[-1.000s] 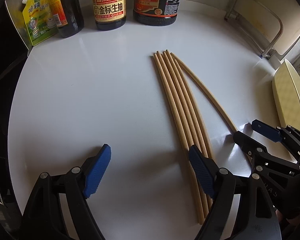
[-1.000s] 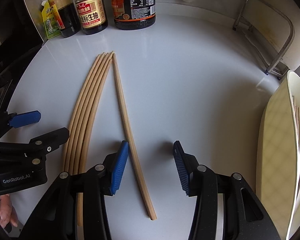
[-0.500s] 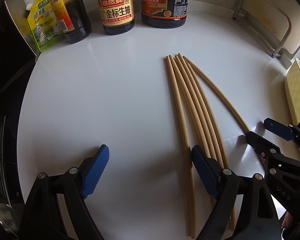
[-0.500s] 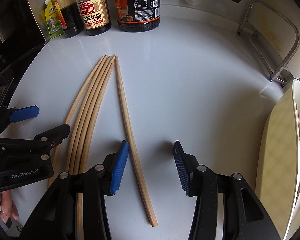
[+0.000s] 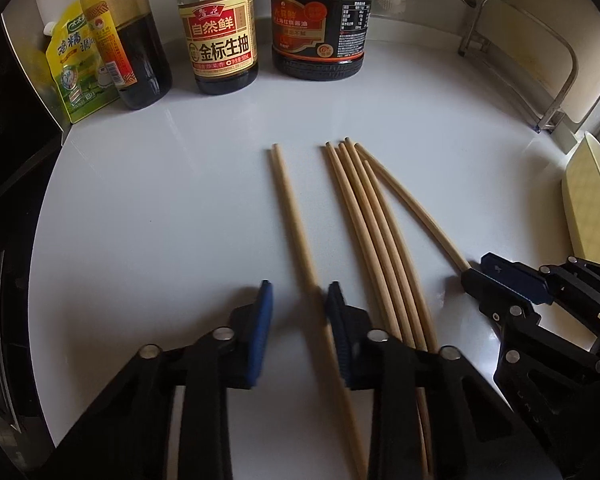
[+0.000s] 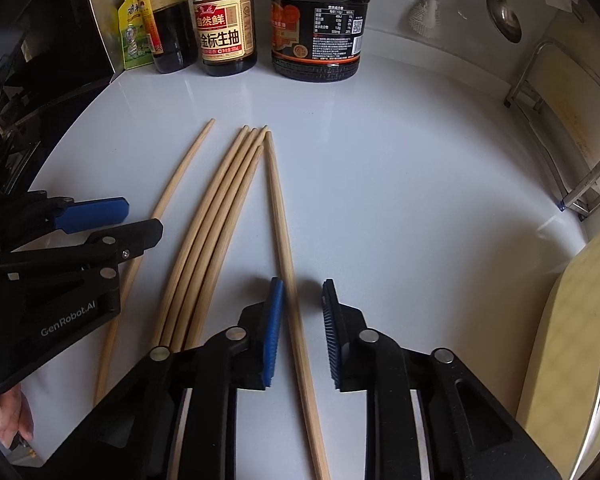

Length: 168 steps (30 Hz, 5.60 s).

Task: Organize utensils
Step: 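Close the left gripper on another chopstick while the right gripper grasps one too, then carry the chopstick in the left gripper over the basin while the right gripper carries its own, then lower the chopstick into the basin and open the left gripper while the right gripper releases its own, then withdraw both open grippers from the basin back toward the chopstick bundle, then close the left gripper on another chopstick while the right gripper grasps one too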

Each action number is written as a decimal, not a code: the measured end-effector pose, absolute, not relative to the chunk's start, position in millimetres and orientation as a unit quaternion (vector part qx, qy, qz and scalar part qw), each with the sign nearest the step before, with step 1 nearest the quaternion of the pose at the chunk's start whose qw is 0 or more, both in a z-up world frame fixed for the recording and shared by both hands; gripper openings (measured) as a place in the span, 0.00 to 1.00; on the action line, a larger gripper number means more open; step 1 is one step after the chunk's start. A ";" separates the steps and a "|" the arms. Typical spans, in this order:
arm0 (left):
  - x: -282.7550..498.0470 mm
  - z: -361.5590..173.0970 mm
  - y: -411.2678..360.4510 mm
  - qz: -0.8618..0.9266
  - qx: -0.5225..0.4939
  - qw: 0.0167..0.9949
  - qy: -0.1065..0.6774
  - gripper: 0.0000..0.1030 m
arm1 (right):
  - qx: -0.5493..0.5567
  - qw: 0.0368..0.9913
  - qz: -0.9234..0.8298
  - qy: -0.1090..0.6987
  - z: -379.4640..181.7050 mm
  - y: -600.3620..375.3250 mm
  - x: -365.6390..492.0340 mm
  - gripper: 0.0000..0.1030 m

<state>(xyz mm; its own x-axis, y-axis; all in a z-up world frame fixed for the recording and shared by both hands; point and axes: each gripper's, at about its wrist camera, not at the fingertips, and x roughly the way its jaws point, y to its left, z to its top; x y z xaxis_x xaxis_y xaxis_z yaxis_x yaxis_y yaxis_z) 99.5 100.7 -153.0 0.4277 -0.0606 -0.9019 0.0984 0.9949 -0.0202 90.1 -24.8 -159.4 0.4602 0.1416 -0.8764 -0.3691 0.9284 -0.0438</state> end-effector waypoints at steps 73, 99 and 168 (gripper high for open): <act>106.3 -29.4 -231.5 -0.320 0.136 0.810 0.473 0.07 | 0.198 0.882 -0.057 0.424 -59.5 -367.2 3.5 0.06; 94.9 -28.6 -211.9 -0.271 0.155 0.823 0.474 0.68 | 0.209 0.871 -0.064 0.440 -70.4 -364.0 -18.6 0.21; 30.8 -71.9 126.2 -0.055 0.001 0.849 0.525 0.77 | 0.061 0.844 0.152 0.511 -93.7 -78.8 3.0 0.43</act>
<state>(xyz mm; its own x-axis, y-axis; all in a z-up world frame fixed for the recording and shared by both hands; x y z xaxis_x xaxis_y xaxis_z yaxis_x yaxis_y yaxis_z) 30.8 126.2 -71.9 0.4418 -0.0922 -0.8924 0.0937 0.9940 -0.0563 3.0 -78.8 -93.7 0.4305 0.3191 -0.8443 -0.1948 0.9462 0.2582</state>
